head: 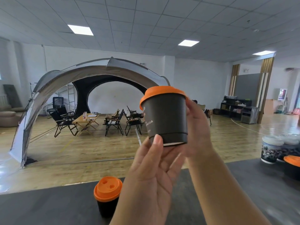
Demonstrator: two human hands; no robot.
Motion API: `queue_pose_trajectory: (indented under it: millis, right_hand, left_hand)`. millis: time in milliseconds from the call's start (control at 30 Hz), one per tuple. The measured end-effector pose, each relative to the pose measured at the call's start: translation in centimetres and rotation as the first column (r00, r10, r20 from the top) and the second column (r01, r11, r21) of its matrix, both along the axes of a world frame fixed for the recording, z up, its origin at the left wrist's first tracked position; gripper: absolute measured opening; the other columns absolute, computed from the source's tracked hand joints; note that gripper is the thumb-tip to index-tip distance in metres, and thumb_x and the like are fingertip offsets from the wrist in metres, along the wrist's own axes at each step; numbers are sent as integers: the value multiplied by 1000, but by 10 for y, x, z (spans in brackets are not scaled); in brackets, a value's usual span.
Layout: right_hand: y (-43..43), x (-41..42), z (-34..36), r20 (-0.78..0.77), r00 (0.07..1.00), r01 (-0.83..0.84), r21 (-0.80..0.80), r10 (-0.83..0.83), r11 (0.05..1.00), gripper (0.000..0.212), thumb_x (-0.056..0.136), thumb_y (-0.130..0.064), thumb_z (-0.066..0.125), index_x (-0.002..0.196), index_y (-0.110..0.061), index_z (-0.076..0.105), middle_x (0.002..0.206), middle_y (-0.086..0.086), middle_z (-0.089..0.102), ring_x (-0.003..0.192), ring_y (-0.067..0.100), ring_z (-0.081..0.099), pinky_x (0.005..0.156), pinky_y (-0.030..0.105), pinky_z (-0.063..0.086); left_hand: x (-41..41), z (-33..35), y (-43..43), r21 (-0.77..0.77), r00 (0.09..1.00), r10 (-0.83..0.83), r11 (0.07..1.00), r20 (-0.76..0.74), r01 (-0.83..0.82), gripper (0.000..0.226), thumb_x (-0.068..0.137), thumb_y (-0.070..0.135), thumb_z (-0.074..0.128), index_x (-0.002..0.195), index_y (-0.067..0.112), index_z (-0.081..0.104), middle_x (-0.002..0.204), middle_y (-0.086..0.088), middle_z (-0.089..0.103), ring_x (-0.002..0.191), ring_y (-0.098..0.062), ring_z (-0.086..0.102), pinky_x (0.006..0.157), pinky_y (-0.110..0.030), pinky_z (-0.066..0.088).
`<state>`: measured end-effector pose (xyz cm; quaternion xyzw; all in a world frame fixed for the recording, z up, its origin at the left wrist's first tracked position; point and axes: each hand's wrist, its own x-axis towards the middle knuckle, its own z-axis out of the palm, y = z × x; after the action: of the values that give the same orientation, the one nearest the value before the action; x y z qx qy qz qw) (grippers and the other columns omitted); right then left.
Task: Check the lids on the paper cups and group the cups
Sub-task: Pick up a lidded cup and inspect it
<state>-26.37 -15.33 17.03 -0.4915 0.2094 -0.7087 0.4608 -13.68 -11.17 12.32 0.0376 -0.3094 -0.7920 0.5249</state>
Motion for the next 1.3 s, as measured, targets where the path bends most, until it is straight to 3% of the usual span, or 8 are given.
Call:
queue_pose_trajectory:
  millis: [133,233,333,533,700,867,1100,1300]
  right_hand:
    - [33,7,10,-268,908,300,-123,-323,946,43,84,-57,54,111,-25,65,111,7,69,109,23,66,97,47,49]
    - [47,21,13,-461,728,444,-247,-507,861,43,82,-66,53,102,-30,65,101,5,70,101,23,67,93,41,55]
    - [45,25,14,-424,758,436,-236,-496,868,43,82,-56,53,102,-20,64,91,0,72,94,16,70,85,35,57]
    - [12,5,-5,-121,993,-14,-31,10,999,71,78,-52,71,121,3,57,120,33,53,114,45,55,108,66,33]
    - [-2,-3,-19,128,866,-498,139,483,856,73,82,-42,72,137,0,49,122,28,61,109,42,63,95,51,51]
    - [3,-7,-14,-20,999,-44,85,45,995,52,94,-53,45,121,-12,62,114,14,70,105,27,68,93,47,54]
    - [38,-17,-1,-389,843,339,-152,-371,929,57,72,-65,63,116,-30,62,112,-1,67,101,11,68,80,32,58]
    - [22,-59,-1,-28,999,37,48,-36,998,60,75,-55,61,110,-7,66,102,21,69,92,31,70,77,42,59]
  left_hand:
    - [9,-9,-17,-247,909,386,907,159,-342,63,52,32,89,109,32,61,85,1,74,79,-12,71,76,-32,54]
    - [12,-12,-20,-408,871,446,848,206,-337,70,51,47,78,116,45,54,96,10,73,93,-9,70,83,-32,49]
    - [12,-14,-20,-434,849,473,833,236,-343,64,47,48,77,107,55,55,96,15,71,91,-7,69,80,-31,49]
    - [9,-2,-10,-96,996,71,993,53,-66,39,62,42,70,96,23,74,99,-14,73,84,-24,71,71,-43,60]
    - [-4,-4,-5,-51,1000,-16,999,9,17,57,68,32,64,118,4,60,98,-26,68,73,-27,69,71,-39,60]
    - [-11,-8,-12,-149,973,230,963,31,-223,63,63,33,80,119,18,57,99,-12,72,76,-19,70,63,-30,59]
    - [-40,-15,-5,-499,720,644,727,258,-471,72,49,53,75,115,50,44,99,22,62,88,2,65,68,-14,51]
    - [-72,-2,3,34,997,48,998,67,-50,53,59,51,61,101,19,66,99,-15,71,85,-27,70,70,-42,57]
